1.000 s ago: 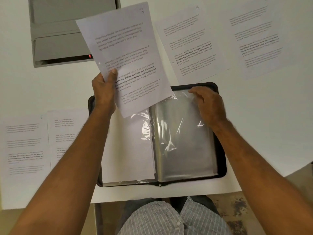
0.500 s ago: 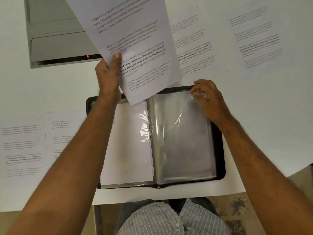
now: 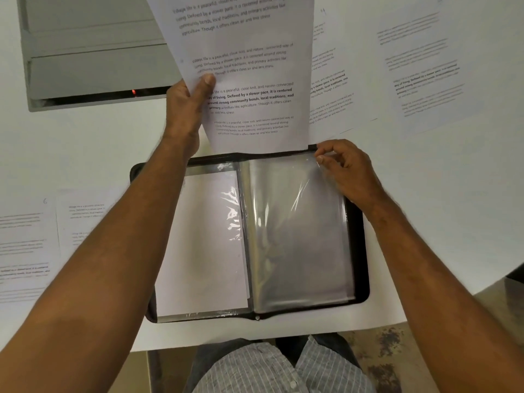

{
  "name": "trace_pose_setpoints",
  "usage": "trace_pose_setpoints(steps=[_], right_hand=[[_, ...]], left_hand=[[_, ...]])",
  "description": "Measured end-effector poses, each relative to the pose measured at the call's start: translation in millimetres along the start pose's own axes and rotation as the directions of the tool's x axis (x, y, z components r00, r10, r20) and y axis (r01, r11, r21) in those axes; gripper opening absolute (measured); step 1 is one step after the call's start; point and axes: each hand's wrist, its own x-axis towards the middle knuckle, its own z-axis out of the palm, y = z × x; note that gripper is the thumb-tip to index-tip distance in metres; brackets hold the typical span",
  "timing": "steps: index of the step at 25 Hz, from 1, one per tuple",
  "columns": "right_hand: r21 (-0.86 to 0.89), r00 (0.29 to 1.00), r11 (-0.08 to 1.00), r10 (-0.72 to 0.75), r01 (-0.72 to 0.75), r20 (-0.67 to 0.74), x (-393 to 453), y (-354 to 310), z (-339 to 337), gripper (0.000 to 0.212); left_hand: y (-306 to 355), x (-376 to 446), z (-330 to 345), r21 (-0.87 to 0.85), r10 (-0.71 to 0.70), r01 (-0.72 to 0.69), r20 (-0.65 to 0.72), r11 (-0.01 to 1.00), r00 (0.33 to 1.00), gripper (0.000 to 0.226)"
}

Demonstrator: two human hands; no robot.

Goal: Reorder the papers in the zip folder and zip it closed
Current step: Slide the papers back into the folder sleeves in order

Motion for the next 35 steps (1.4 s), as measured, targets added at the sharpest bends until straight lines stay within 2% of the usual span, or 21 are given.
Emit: trace_pose_setpoints(steps=[3, 6, 11, 21, 25, 27, 31, 35], right_hand=[[0.010, 1.000, 1.000, 0.016, -0.016, 0.005, 1, -1, -1, 0.021], [0.014, 1.000, 0.999, 0.028, -0.028, 0.008, 4, 1, -2, 0.012], [0.027, 0.998, 0.998, 0.059, -0.059, 0.004, 7, 2, -2, 0.010], [0.073, 0.992, 0.990, 0.122, -0.123, 0.014, 10, 1, -3, 0.010], [0.194, 0.980, 0.961, 0.193, -0.198, 0.044, 8, -9, -5, 0.007], [0.218, 0.968, 0.944, 0.249, -0.248, 0.026, 8, -14, -6, 0.013], [0.158, 0.937, 0.924, 0.348, -0.349, 0.038, 15, -18, -10, 0.039], [0.077, 0.899, 0.897, 0.426, -0.434, 0.106, 26, -20, -15, 0.031]], left_hand=[[5, 11, 6, 0.016, 0.027, -0.028, 0.060, 0.999, 0.998, 0.034], [7, 17, 13, 0.039, 0.026, -0.030, 0.096, 0.999, 0.995, 0.034], [8, 22, 13, 0.030, 0.019, -0.023, 0.134, 0.999, 0.991, 0.032], [10, 21, 17, 0.040, -0.076, 0.071, 0.172, 0.997, 0.982, 0.021], [11, 22, 16, 0.073, -0.145, 0.134, 0.162, 0.988, 0.976, 0.030], [11, 21, 16, 0.102, -0.172, 0.157, 0.158, 0.982, 0.972, 0.035], [16, 19, 16, 0.097, -0.180, 0.165, 0.179, 0.982, 0.967, 0.032], [26, 20, 14, 0.061, -0.120, 0.109, 0.218, 0.992, 0.968, 0.024]])
